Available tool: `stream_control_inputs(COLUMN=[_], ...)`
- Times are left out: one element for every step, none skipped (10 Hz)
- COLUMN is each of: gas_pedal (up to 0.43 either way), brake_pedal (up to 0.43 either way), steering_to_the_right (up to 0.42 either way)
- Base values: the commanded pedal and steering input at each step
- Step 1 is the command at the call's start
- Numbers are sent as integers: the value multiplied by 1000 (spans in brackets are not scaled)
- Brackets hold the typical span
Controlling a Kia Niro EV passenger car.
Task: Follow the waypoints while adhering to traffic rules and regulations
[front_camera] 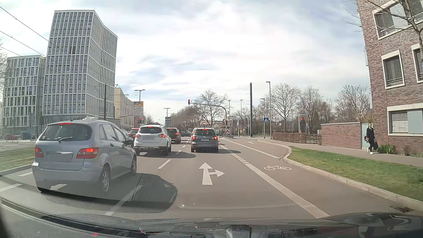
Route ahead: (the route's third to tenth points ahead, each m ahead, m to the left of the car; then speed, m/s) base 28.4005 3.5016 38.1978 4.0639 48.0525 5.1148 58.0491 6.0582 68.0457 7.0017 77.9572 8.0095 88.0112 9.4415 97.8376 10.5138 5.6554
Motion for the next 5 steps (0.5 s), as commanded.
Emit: stream_control_inputs(gas_pedal=[0, 0, 0, 0, 0], brake_pedal=[189, 195, 201, 195, 195], steering_to_the_right=[-12, -13, -14, -14, -16])
